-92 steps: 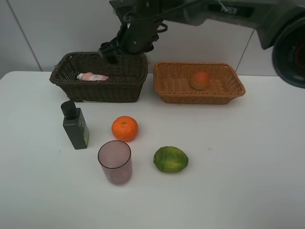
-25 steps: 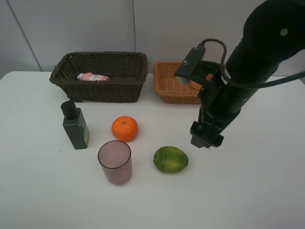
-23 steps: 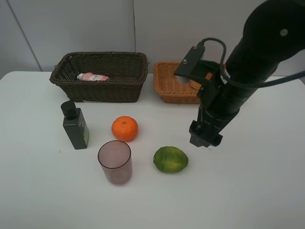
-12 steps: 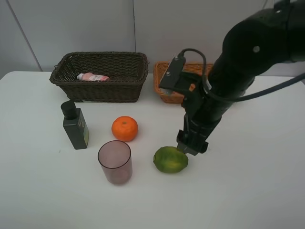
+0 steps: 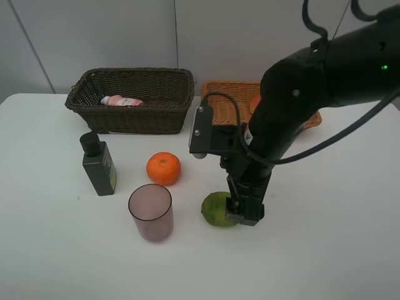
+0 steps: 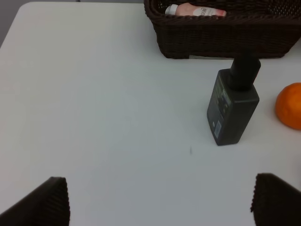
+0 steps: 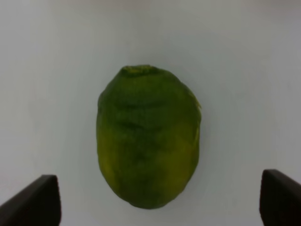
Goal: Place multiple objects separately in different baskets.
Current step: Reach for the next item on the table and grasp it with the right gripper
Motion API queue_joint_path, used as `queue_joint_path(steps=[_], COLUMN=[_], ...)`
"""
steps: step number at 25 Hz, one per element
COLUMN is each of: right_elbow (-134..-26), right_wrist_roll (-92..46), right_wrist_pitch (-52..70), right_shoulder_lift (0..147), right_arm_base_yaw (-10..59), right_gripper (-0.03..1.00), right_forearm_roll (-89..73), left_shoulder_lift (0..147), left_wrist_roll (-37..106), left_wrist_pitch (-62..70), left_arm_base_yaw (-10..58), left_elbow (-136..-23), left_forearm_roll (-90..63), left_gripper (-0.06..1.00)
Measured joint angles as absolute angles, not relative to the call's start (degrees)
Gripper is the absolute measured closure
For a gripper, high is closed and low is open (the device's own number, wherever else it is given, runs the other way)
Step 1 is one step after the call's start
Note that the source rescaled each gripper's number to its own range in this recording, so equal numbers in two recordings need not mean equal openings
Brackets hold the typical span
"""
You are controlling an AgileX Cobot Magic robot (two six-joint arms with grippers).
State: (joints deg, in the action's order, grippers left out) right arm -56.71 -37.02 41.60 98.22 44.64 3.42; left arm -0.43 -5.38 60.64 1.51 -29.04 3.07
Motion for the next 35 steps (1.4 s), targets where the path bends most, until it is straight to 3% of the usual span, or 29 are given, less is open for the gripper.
queue_joint_path(steps=[24, 26, 28, 29, 30, 35], right_elbow=[-56.71, -56.71, -56.71, -56.71, -56.71, -56.71], right_wrist_roll=[-37.12, -37.12, -37.12, -37.12, -37.12, -37.12], right_wrist_pitch=[34.62, 34.12, 33.64, 33.53, 33.53, 33.93], right_shoulder_lift=[110.54, 110.61, 110.61, 110.61, 110.61, 110.61], right_arm_base_yaw=[45.31, 45.31, 45.31, 45.31, 45.31, 45.31], right_gripper=[0.09, 0.15, 0.32, 0.46, 0.51, 0.51], right_forearm_roll=[3.19, 3.24, 3.31, 3.45, 3.45, 3.64], left_shoulder_lift=[-0.43, -0.43, -0.43, -0.43, -0.43, -0.43], left_wrist_roll=[-5.38, -5.38, -5.38, -5.38, -5.38, -5.38], left_wrist_pitch=[60.64, 60.64, 60.64, 60.64, 60.64, 60.64], left_arm_base_yaw=[1.51, 1.51, 1.51, 1.51, 1.51, 1.51], left_elbow=[-29.04, -29.04, -29.04, -29.04, -29.04, -29.04], left_forearm_roll=[3.07, 3.07, 3.07, 3.07, 3.07, 3.07], left_gripper=[-0.06, -0.06, -0.06, -0.06, -0.06, -0.06])
